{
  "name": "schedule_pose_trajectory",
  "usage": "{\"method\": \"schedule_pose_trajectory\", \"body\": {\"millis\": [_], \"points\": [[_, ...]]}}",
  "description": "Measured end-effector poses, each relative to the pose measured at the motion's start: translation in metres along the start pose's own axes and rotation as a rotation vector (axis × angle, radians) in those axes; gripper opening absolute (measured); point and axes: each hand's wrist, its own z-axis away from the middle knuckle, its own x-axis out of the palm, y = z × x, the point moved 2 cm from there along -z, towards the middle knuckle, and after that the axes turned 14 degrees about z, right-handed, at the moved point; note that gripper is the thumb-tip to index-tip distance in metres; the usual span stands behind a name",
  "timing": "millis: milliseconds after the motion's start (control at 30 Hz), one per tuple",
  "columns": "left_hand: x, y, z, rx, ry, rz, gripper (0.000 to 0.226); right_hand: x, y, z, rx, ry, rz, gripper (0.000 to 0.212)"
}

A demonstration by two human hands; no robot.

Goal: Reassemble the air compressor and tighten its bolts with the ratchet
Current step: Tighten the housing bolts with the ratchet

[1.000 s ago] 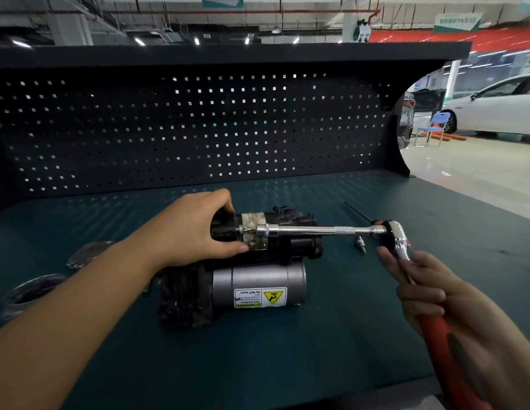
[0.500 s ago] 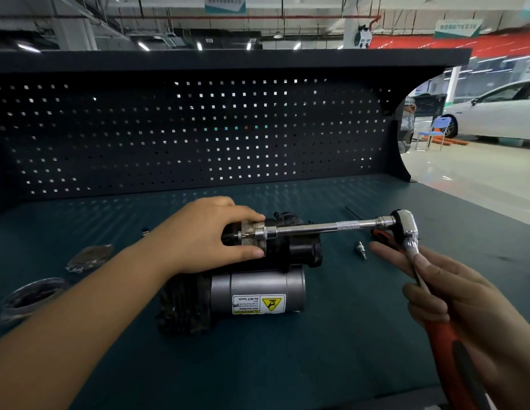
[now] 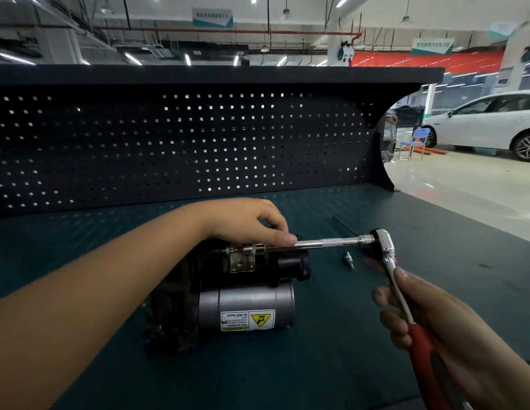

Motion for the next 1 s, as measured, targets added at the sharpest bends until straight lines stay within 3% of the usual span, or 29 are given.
{"method": "schedule_pose_trajectory", "body": {"millis": [67, 167, 333, 467, 567, 667, 767, 867, 1000], "points": [[-0.002, 0.001, -0.005, -0.032, -0.038, 0.005, 0.038, 0.001, 0.000, 0.003, 0.025, -0.024, 0.024, 0.030], [0.001, -0.005, -0.009, -0.031, -0.037, -0.007, 0.015, 0.004, -0.003, 0.007, 0.048, -0.072, 0.045, 0.036], [0.005, -0.012, -0.008, 0.004, 0.045, -0.005, 0.017, 0.009, 0.000, 0.007, -0.030, -0.101, 0.065, 0.034], [0.008, -0.013, -0.007, 0.044, 0.077, -0.015, 0.016, 0.005, 0.007, 0.012, -0.121, -0.088, 0.111, 0.051], [0.009, -0.014, -0.006, 0.058, 0.078, -0.011, 0.015, -0.001, 0.013, 0.022, -0.094, -0.112, 0.171, 0.048], [0.009, -0.016, -0.006, 0.077, 0.066, -0.006, 0.014, -0.012, 0.027, 0.031, -0.009, -0.069, 0.410, 0.035], [0.008, -0.015, -0.003, 0.111, 0.062, 0.020, 0.015, -0.021, 0.039, 0.029, -0.152, 0.072, 0.709, 0.015], [0.009, -0.013, 0.001, 0.151, 0.070, 0.102, 0.014, -0.025, 0.039, 0.020, -0.258, 0.212, 0.810, 0.020], [0.011, -0.013, 0.002, 0.156, 0.081, 0.156, 0.012, -0.027, 0.032, -0.001, -0.376, 0.226, 0.948, 0.020]]}}
